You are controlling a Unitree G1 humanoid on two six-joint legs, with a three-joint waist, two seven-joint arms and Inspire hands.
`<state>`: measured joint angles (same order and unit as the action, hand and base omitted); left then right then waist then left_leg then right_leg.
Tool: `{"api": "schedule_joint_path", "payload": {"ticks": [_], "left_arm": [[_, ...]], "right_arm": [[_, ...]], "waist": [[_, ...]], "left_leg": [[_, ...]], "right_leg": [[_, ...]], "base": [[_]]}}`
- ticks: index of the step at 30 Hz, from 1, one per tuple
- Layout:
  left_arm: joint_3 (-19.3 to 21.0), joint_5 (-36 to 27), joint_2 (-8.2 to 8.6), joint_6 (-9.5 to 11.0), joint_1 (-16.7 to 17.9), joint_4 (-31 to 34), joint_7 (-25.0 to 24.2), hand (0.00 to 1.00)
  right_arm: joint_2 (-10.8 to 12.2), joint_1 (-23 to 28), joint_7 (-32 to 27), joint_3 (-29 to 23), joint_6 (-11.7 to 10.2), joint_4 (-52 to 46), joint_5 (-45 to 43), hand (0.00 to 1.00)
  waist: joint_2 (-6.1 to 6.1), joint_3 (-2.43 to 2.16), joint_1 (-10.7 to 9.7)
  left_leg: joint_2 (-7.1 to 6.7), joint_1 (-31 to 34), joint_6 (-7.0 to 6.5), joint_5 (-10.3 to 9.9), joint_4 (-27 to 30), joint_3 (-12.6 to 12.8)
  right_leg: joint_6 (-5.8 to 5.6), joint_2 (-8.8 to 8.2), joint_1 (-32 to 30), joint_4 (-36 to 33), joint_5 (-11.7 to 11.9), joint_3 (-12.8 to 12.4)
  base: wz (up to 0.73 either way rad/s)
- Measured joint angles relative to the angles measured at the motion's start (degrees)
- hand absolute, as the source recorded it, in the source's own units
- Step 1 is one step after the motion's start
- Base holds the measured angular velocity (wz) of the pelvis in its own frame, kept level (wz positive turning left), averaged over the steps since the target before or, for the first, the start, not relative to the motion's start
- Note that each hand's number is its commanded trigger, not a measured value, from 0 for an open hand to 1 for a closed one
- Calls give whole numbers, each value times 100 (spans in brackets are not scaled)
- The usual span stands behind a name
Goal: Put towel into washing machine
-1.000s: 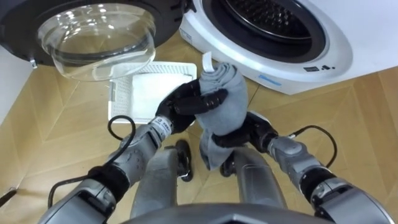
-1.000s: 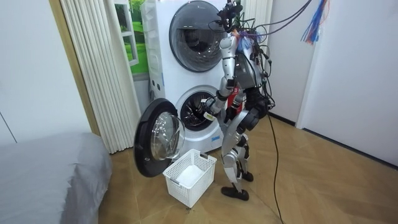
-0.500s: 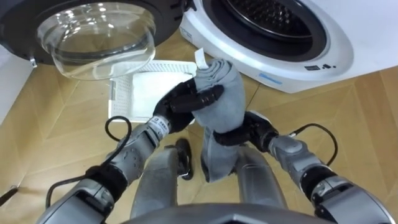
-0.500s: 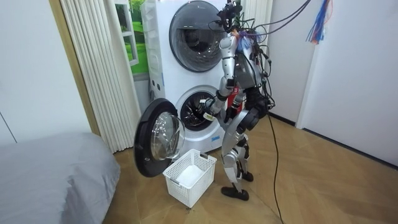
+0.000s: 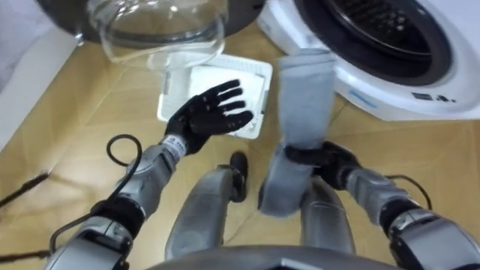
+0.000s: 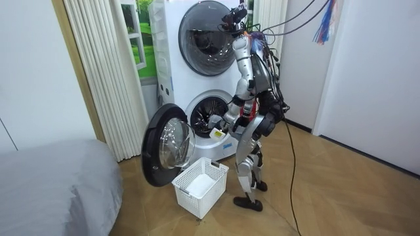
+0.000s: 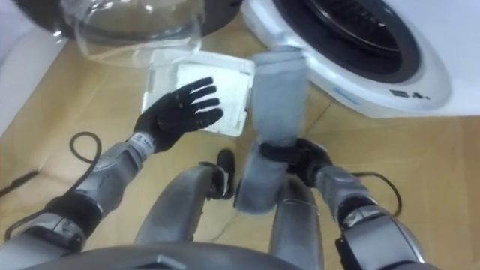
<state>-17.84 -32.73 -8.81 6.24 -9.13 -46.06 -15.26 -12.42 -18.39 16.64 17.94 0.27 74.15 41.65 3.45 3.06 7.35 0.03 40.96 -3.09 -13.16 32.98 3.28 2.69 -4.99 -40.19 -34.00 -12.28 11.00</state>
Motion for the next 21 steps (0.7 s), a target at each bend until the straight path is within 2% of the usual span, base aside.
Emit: {"api": "schedule_joint_path", "payload": {"ticks": [5,8,12,14,21], "left_arm": [[-3,736,-19,-230,54,-108,292,0],[-7,877,-14,-268,77,-102,425,0],[-9,879,-16,-294,83,-103,634,0],[-10,878,-18,-313,35,-101,725,0],[-40,885,-104,-398,209,211,861,0]], "right_arm": [[-157,-392,378,-169,346,423,1428,100],[-181,-482,522,-299,472,476,2046,100],[-292,-590,558,-538,568,490,2387,100],[-422,-779,544,-598,608,490,2662,100],[-629,-1197,448,-811,610,285,3436,100]], "waist": [[10,22,108],[20,41,135],[26,65,167],[4,81,205],[-33,100,226]], "left_leg": [[-155,114,-15,163,-85,-214],[-228,145,-30,240,-135,-300],[-319,174,-56,279,-163,-314],[-375,267,-68,316,-181,-302],[-389,399,-80,328,-126,-193]], "right_leg": [[4,-135,-26,23,-14,200],[-1,-226,-42,14,-21,313],[-27,-331,-121,-84,-84,319],[-33,-405,-262,-193,-112,303],[-43,-457,-479,-342,-127,241]], "base": [[26],[25],[12],[7],[-1]]}}
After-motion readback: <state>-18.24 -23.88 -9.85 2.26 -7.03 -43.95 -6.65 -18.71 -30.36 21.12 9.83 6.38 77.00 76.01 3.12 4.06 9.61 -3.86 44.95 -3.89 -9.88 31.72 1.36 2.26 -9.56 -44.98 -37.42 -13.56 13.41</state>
